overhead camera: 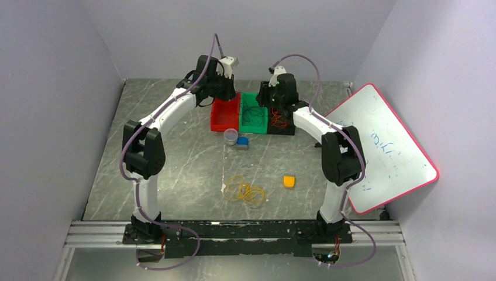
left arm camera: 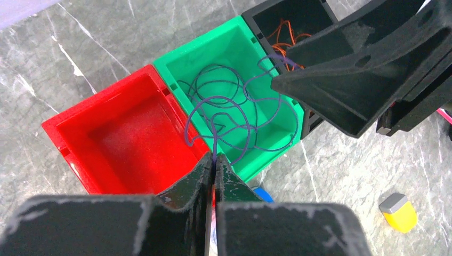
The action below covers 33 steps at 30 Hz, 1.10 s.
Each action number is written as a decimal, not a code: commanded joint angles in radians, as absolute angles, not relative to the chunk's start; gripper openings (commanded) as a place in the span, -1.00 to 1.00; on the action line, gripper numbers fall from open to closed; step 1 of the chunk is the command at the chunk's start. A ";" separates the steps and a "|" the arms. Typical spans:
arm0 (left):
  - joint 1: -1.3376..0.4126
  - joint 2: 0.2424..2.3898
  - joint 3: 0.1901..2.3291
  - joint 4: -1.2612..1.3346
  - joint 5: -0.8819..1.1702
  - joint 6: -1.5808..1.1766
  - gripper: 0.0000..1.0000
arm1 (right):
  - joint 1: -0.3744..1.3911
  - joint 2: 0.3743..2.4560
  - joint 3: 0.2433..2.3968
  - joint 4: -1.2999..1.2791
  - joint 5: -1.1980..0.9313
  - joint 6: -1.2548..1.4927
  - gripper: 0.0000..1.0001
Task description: Untangle the cables
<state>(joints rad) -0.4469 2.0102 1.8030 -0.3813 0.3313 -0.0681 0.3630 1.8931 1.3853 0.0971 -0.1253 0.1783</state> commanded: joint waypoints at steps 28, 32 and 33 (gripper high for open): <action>-0.527 2.199 2.061 -0.444 0.250 -0.075 -0.86 | 0.273 1.405 0.984 0.088 -0.103 0.263 0.13; -0.548 2.266 2.120 -0.467 0.243 -0.072 -0.86 | 0.260 1.293 0.924 0.042 -0.072 0.256 0.13; -0.551 2.283 2.141 -0.473 0.240 -0.071 -0.86 | 0.259 1.269 0.913 0.030 -0.069 0.256 0.13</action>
